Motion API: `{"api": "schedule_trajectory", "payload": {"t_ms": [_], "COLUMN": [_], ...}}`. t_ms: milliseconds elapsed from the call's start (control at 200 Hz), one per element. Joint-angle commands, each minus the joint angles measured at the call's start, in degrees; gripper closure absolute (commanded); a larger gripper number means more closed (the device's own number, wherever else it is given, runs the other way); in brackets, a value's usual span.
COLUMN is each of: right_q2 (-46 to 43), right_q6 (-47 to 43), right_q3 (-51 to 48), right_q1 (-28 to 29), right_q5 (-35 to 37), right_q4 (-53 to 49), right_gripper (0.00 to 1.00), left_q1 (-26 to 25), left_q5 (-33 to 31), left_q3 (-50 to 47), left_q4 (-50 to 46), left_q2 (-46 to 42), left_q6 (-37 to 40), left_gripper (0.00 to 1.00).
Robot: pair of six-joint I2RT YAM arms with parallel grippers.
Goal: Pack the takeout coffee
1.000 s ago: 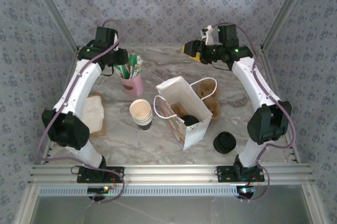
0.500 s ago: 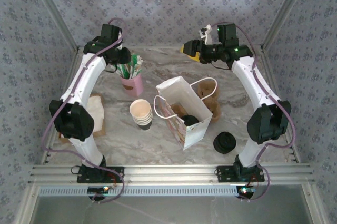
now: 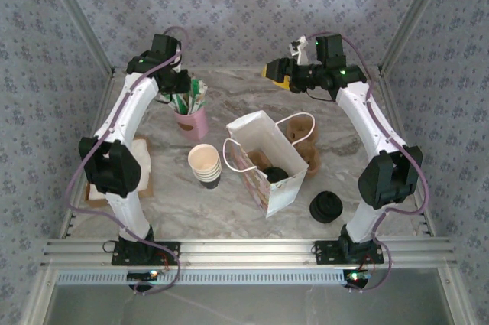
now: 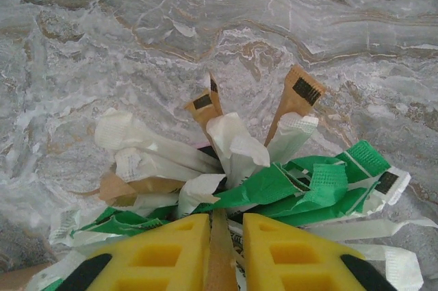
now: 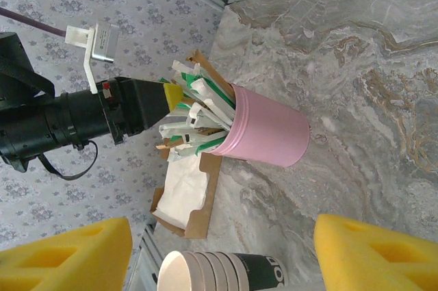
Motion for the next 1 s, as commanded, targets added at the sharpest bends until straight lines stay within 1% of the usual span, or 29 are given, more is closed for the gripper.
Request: {"api": "schedule_trajectory", "payload": {"t_ms": [0, 25, 80, 290, 660, 999], "right_q2": [1.32, 1.33, 1.48, 1.49, 1.76, 0.20], "right_q6": [-0.77, -0.75, -0.71, -0.67, -0.78, -1.38], "right_q3": [1.36, 1.33, 1.39, 1.50, 1.65, 2.03], "right_q1": [0.44, 0.42, 0.44, 0.42, 1.05, 1.74], "right_q5": [-1.97, -1.97, -2.05, -2.10, -2.14, -1.75], "right_q4": [-0.27, -0.27, -0.37, -0.37, -0.62, -1.83], "right_gripper": [0.27, 0.27, 0.27, 0.27, 0.27, 0.27], "left_q1": [-0.49, -0.65, -0.77, -1.21, -1.47, -1.50], "left_q5": [-0.07, -0.43, -1.07, -2.36, -2.63, -2.75], "left_q3": [2.25, 3.92, 4.44, 5.84, 6.26, 11.41], "left_q4": [-1.90, -2.12, -2.51, -3.83, -4.68, -8.50], "left_q2": [0.18, 0.18, 0.16, -0.17, -0.92, -3.35], "left_q6": [1.03, 1.09, 1.25, 1.71, 2.60, 3.49], "left_gripper": [0.83, 0.83, 0.84, 0.94, 0.95, 0.95]}}
